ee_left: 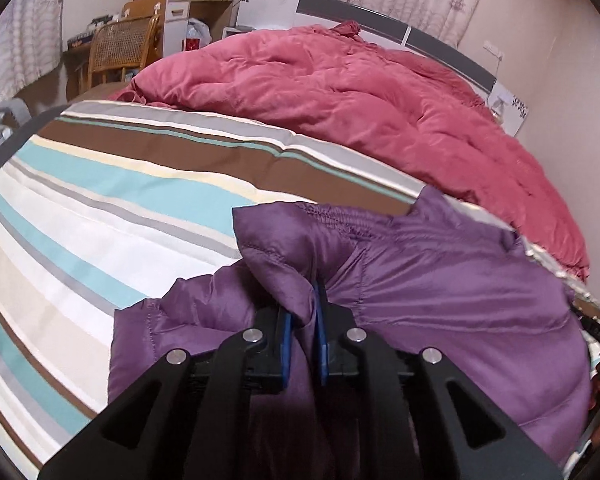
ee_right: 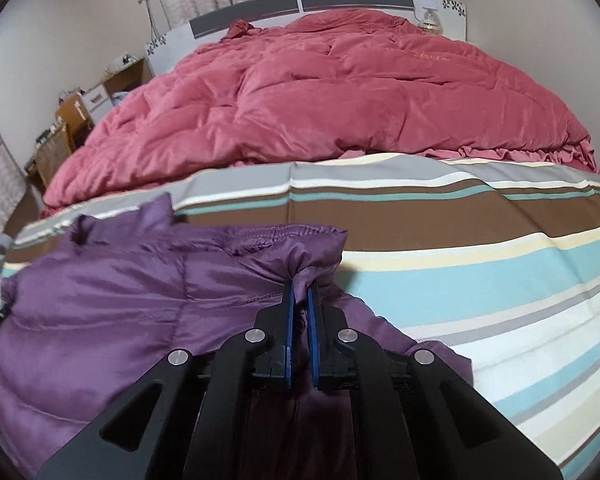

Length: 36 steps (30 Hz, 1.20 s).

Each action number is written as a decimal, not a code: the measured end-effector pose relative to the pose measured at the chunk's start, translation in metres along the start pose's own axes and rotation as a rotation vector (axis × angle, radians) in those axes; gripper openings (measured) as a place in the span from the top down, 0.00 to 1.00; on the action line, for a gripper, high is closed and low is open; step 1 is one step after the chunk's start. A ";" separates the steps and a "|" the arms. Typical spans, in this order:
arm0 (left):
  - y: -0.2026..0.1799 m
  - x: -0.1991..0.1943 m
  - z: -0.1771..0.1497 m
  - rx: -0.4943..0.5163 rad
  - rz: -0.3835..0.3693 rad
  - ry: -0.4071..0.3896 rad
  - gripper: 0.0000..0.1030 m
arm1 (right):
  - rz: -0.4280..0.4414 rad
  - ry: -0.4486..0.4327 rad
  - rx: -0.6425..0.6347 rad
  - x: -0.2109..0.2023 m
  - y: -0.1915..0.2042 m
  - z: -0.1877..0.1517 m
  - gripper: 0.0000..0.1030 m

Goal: Fold large clothes

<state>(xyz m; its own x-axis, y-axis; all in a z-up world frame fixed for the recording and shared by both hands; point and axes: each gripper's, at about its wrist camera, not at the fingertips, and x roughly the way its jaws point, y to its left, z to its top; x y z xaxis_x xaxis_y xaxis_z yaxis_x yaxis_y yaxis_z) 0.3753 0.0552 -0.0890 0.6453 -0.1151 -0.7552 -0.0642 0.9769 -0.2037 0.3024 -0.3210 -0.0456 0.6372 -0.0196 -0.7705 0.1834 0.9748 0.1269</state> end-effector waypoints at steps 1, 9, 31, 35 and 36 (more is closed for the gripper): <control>-0.001 0.004 -0.003 0.021 0.005 -0.007 0.88 | -0.014 -0.004 -0.013 0.004 0.002 -0.002 0.94; 0.001 0.021 -0.015 0.003 0.009 -0.020 0.80 | -0.119 -0.024 -0.089 0.026 0.016 -0.011 0.94; -0.126 -0.040 -0.023 0.241 0.063 -0.147 0.35 | -0.184 -0.042 -0.130 0.025 0.023 -0.012 0.91; -0.126 0.002 -0.039 0.246 0.082 -0.085 0.34 | -0.181 -0.043 -0.127 0.024 0.023 -0.012 0.91; -0.125 0.004 -0.040 0.244 0.085 -0.083 0.33 | -0.178 -0.043 -0.125 0.024 0.023 -0.013 0.91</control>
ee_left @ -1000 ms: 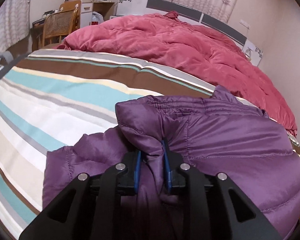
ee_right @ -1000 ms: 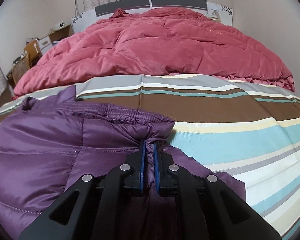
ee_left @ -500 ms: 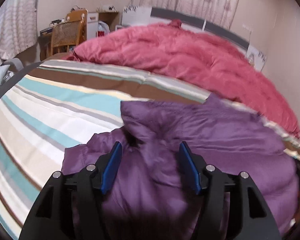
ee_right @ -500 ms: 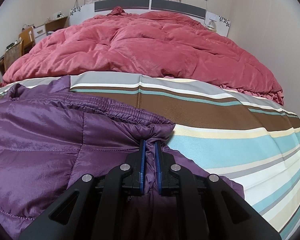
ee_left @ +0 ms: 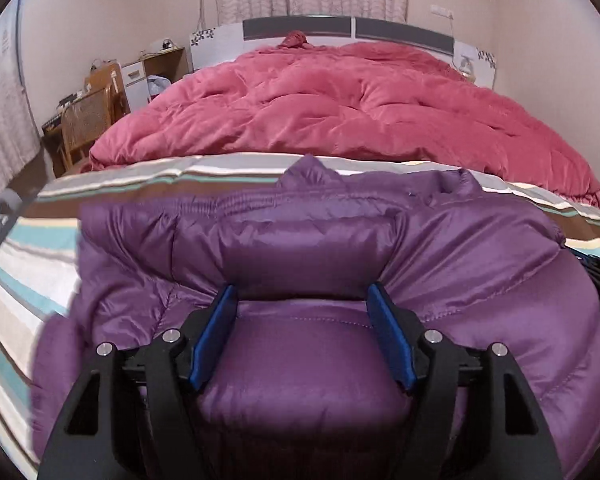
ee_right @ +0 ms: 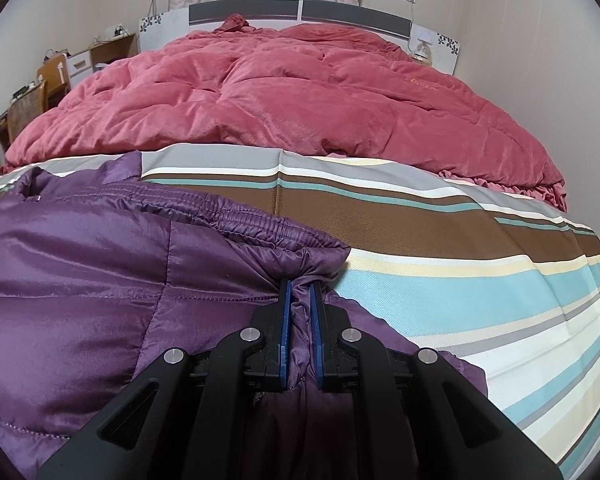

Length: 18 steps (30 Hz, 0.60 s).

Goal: Fold large clothes

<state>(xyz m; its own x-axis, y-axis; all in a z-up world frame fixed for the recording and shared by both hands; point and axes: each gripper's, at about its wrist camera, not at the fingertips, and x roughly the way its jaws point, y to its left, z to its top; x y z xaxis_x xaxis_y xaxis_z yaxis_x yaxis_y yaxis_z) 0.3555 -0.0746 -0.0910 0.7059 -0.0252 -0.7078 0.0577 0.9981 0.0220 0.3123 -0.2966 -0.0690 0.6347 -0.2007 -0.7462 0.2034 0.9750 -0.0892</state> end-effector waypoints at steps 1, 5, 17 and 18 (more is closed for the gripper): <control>-0.001 0.001 -0.001 0.001 0.004 0.006 0.33 | 0.001 0.001 0.001 0.000 0.000 0.000 0.91; 0.000 0.007 -0.002 -0.011 -0.013 0.032 0.33 | -0.006 0.001 -0.005 0.000 0.000 0.000 0.91; 0.000 0.007 -0.005 -0.019 -0.002 0.023 0.32 | 0.263 -0.135 -0.017 -0.091 0.050 0.005 0.91; -0.001 0.006 -0.006 -0.021 0.000 0.022 0.32 | 0.293 -0.124 -0.041 -0.088 0.065 0.006 0.91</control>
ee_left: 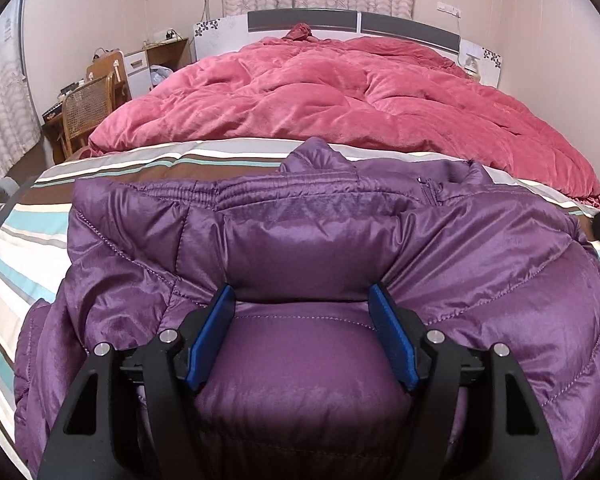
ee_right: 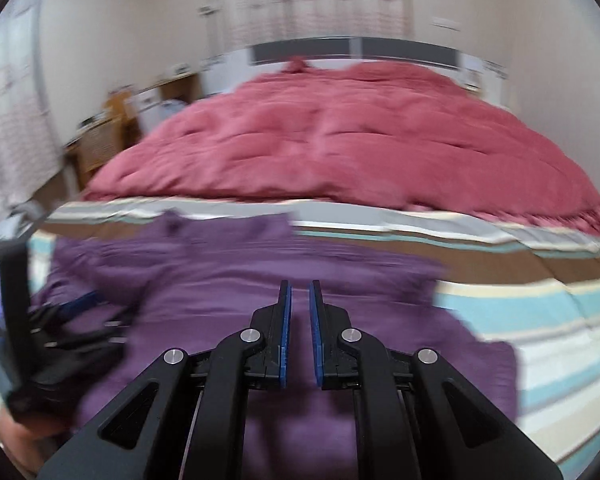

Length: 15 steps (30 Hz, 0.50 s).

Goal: Fold large clothes

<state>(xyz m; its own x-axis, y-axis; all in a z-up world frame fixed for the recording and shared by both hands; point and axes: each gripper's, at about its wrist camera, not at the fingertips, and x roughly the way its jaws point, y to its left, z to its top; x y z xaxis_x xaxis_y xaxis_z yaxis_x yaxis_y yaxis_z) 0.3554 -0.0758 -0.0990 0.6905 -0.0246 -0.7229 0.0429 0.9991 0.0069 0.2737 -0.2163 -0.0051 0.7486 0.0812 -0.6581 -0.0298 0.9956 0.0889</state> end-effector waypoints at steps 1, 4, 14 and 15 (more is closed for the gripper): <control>0.001 -0.002 -0.001 -0.005 -0.001 -0.003 0.31 | 0.016 0.018 -0.010 0.009 0.008 -0.001 0.91; 0.005 -0.003 -0.002 -0.019 -0.015 -0.007 0.31 | -0.007 0.074 -0.027 0.038 0.019 -0.009 0.91; 0.013 -0.011 0.000 -0.034 -0.073 0.012 0.28 | 0.018 0.122 0.032 0.063 0.008 -0.019 0.91; 0.017 -0.018 -0.001 -0.025 -0.080 0.004 0.25 | 0.028 0.108 0.039 0.056 0.006 -0.019 0.91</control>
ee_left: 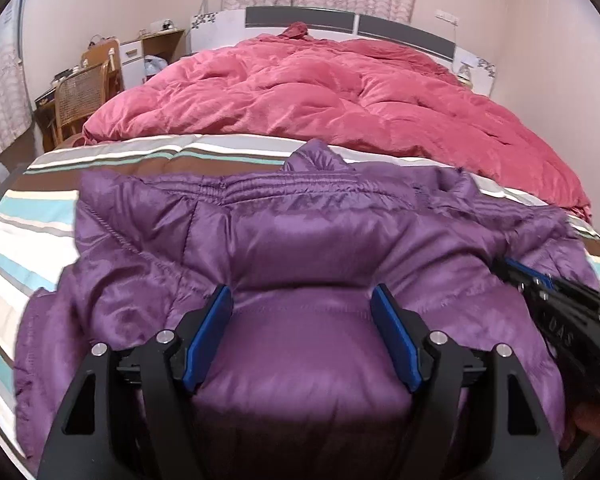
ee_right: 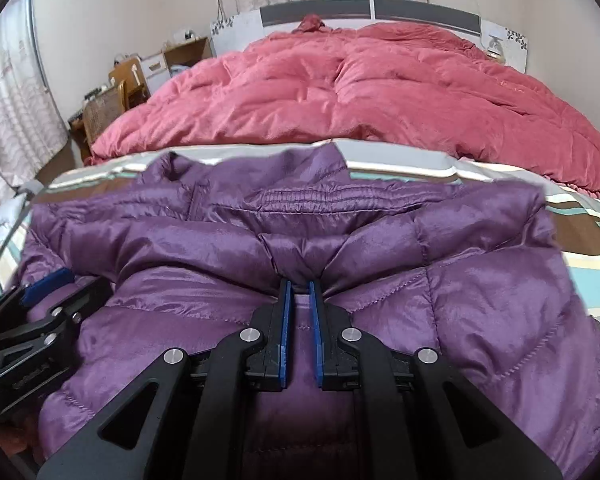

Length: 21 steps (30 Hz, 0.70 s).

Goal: Fold large clothes

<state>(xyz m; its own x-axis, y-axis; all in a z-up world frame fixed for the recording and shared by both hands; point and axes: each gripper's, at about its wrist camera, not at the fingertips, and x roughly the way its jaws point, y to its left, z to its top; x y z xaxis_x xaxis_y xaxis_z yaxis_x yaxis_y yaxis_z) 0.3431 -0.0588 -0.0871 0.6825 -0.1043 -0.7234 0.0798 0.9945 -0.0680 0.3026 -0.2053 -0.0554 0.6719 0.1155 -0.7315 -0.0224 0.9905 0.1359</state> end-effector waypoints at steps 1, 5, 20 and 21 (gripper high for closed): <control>0.005 -0.009 -0.001 0.010 0.011 -0.013 0.17 | 0.009 -0.014 0.006 -0.009 -0.001 -0.001 0.91; 0.035 -0.033 0.002 -0.001 0.089 -0.081 0.14 | -0.034 -0.078 -0.018 -0.041 -0.010 -0.002 0.91; 0.096 0.011 -0.009 -0.159 0.147 0.050 0.06 | -0.212 -0.011 -0.013 -0.009 -0.040 -0.015 0.91; 0.097 0.006 -0.010 -0.163 0.147 0.051 0.06 | -0.209 -0.010 -0.011 -0.008 -0.038 -0.015 0.91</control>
<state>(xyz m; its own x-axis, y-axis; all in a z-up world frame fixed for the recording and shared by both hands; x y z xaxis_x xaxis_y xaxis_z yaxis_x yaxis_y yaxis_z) 0.3479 0.0373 -0.1054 0.6399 0.0383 -0.7675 -0.1390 0.9881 -0.0666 0.2867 -0.2429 -0.0647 0.6701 -0.0935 -0.7363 0.1101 0.9936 -0.0259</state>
